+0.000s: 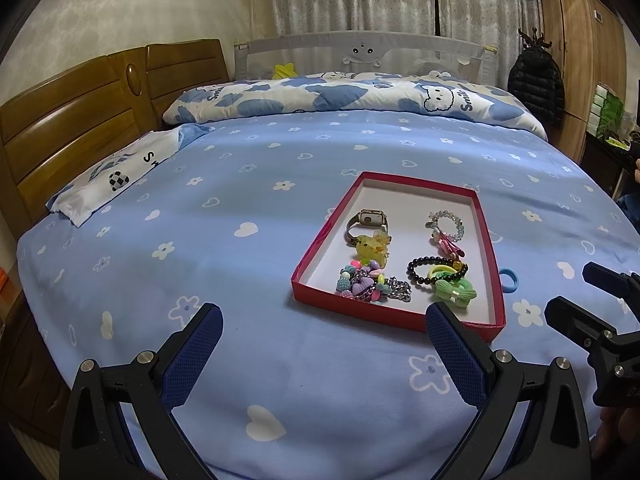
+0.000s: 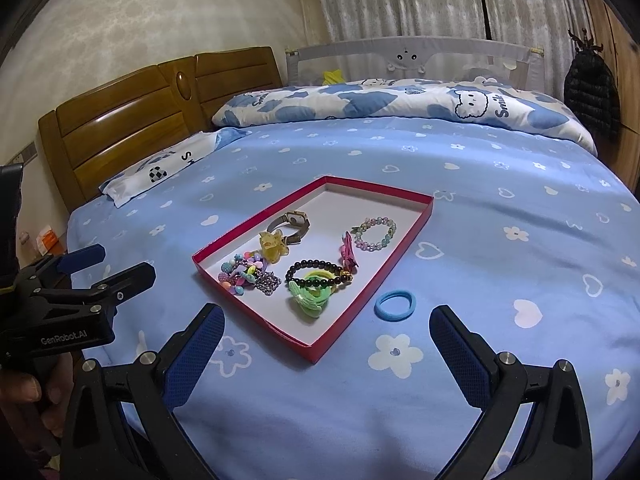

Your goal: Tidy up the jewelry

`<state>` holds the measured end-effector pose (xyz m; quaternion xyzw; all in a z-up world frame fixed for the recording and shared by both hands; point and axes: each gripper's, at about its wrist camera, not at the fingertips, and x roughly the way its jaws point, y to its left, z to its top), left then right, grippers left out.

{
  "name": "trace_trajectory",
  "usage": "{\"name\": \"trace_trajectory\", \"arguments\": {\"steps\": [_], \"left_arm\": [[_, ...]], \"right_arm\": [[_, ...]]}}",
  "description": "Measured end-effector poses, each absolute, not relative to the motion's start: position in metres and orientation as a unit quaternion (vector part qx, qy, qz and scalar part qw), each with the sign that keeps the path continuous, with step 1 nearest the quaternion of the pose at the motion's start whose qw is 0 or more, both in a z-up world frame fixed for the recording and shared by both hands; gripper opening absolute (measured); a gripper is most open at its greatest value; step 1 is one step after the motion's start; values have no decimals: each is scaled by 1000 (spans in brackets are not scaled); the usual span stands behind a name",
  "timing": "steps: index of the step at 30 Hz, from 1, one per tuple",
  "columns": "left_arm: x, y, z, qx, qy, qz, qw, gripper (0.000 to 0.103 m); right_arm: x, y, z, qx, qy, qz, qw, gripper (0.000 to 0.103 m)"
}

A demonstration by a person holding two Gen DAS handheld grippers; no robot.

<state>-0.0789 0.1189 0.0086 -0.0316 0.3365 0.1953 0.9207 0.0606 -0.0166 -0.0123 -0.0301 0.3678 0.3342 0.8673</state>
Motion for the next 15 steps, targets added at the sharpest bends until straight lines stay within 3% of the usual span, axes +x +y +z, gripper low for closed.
{"name": "trace_trajectory", "arguments": {"steps": [15], "left_arm": [[-81,118,9,-34,335,198,921,102]], "right_arm": [[59,-14,-10,-30,365,336,868,103]]}}
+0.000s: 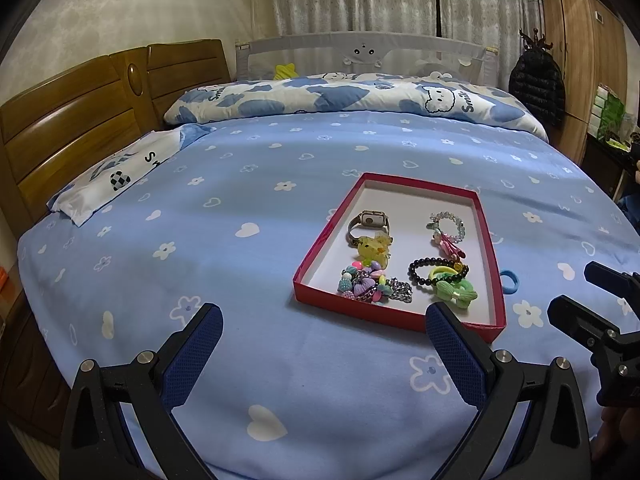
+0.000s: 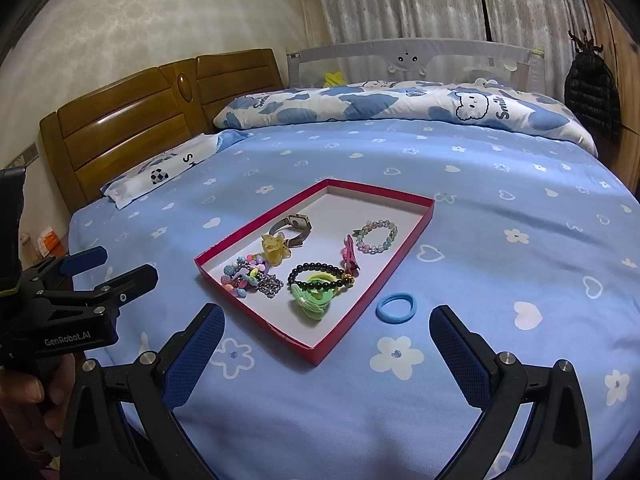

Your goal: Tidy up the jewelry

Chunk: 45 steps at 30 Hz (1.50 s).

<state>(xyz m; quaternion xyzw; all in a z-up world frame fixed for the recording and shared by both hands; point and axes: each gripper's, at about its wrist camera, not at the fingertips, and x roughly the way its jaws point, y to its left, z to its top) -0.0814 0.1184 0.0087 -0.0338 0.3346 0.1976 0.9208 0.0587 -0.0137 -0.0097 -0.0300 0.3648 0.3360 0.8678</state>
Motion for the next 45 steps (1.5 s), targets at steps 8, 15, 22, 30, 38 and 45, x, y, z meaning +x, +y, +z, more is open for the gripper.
{"name": "trace_trajectory", "arguments": {"steps": [8,15,22,30,38,45], "left_arm": [[-82,119,9,-34,334,197,921,102],[-82,118,9,-33,334,198,921,102],[-82,118,9,-33,333,198,921,102],[-82,119,9,-33,334,198,921,102],[-82,118,9,-32,333,198,921,102],[-82,119,11,-30,332,199,922,102]], "right_arm": [[58,-13,-5,-29,363,338,868,103],[56,-12,-3,-30,361,339,868,103],[55,-11,0,-29,360,341,868,103],[55,-10,2,-29,359,342,868,103],[55,-10,2,-29,359,342,868,103],[54,-10,2,-29,359,342,868,103]]}}
